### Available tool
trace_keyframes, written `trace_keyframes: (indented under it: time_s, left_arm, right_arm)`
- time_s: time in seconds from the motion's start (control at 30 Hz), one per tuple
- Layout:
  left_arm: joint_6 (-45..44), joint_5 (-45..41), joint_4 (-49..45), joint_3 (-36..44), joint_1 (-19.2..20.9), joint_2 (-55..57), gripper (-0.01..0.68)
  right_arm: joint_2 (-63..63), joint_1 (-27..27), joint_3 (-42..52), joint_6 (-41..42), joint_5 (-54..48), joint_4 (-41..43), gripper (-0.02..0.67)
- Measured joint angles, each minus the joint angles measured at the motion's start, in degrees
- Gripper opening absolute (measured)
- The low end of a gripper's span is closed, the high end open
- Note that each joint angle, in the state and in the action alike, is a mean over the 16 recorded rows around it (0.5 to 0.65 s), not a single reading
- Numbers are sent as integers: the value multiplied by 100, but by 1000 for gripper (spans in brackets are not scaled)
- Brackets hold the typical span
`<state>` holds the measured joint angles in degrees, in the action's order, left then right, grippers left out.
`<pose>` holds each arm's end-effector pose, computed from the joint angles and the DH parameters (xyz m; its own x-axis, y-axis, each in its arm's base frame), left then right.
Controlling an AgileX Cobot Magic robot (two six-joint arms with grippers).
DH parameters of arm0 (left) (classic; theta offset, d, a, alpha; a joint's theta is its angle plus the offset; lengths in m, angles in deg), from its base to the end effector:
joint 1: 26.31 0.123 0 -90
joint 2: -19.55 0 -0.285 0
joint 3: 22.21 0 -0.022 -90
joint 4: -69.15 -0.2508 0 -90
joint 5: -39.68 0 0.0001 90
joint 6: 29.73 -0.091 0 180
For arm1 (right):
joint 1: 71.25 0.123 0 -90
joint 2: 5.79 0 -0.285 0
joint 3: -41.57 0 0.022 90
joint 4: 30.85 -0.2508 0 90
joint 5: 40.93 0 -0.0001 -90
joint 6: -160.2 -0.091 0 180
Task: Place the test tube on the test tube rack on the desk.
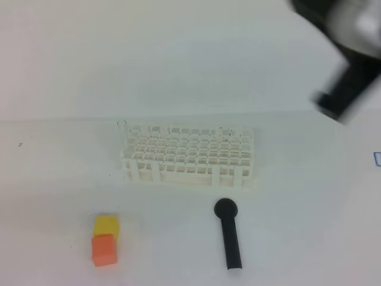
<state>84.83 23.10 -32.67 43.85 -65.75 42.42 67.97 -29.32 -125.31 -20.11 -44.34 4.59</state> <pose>0.0740 -0.0278 0.2674 -0.0238 -0.2441 -0.9695 0.3990 0.8868 -0.2331 0.1959 0.1717 0.4327 0.3727 -0.4373 -0.8184 -0.5230 0.6296 -0.5746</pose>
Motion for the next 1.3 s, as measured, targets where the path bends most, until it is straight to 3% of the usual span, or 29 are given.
trace_keyframes:
  time_s: [0.33,0.57,0.77,1.03,1.17,1.3]
  left_arm:
    - [72,5,0,0,0,0,-1]
    - [91,22,0,0,-2,0,-1]
    - [109,45,0,0,-6,0,-1]
    - [159,84,0,0,59,0,-1]
    - [276,174,1,1,343,-18,-1]
    - [458,526,1,27,916,-105,-1]
  right_arm:
    - [-3531,-211,2950,-608,-602,-52,-1]
    - [-5605,-224,4325,-962,-1450,-25,-1]
    - [-6417,-238,4802,-1050,-2038,50,-1]
    - [-6456,-255,4900,-1054,-2336,98,-1]
    - [-6422,-257,4904,-1054,-2393,100,-1]
    - [-6417,-257,4904,-1054,-2418,101,-1]
